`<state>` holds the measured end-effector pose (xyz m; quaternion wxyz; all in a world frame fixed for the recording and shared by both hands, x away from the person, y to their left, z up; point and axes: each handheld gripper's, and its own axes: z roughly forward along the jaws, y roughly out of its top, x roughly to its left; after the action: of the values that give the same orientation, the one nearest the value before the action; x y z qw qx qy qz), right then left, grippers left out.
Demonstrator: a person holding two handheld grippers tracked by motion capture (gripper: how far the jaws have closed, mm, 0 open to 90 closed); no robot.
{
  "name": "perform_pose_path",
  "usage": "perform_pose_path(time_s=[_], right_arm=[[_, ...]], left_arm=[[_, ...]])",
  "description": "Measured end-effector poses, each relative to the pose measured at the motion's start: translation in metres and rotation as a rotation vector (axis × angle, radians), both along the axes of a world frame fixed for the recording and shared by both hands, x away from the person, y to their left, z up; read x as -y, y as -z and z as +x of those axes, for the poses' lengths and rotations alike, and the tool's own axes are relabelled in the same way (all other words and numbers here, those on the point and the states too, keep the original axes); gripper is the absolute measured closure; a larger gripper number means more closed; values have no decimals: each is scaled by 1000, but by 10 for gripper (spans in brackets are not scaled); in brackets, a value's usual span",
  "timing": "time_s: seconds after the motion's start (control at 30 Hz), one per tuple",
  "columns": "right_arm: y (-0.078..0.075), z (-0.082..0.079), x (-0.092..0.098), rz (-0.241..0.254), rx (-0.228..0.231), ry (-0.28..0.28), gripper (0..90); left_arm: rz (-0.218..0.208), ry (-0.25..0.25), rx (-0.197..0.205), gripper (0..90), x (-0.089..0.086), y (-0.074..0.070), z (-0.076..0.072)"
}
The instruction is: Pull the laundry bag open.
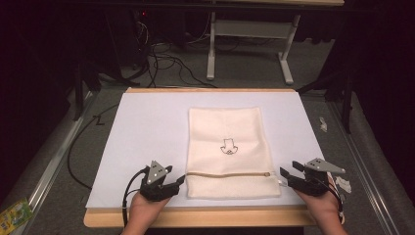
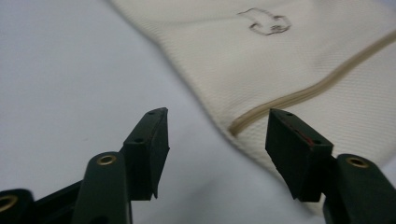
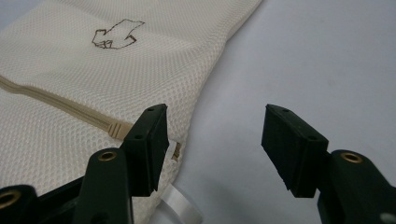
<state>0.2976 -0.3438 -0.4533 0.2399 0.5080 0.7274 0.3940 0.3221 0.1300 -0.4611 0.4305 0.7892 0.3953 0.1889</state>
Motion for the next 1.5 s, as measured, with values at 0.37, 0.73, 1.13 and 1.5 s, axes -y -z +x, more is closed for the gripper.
perform_pose_path(time_s=[0.37,0.73,1.13,1.5], right_arm=[[5,2,-12,-9,-49,-41,473],[7,6,-11,11,-76,-35,569],[22,16,-30,-27,-170,-71,578],[21,16,-27,-22,-186,-97,737]], left_arm=[[20,-48,5,311,-11,4,4],[5,-54,23,310,-12,2,5],[1,-31,26,313,-10,0,3],[-22,-22,26,316,-7,-2,1]])
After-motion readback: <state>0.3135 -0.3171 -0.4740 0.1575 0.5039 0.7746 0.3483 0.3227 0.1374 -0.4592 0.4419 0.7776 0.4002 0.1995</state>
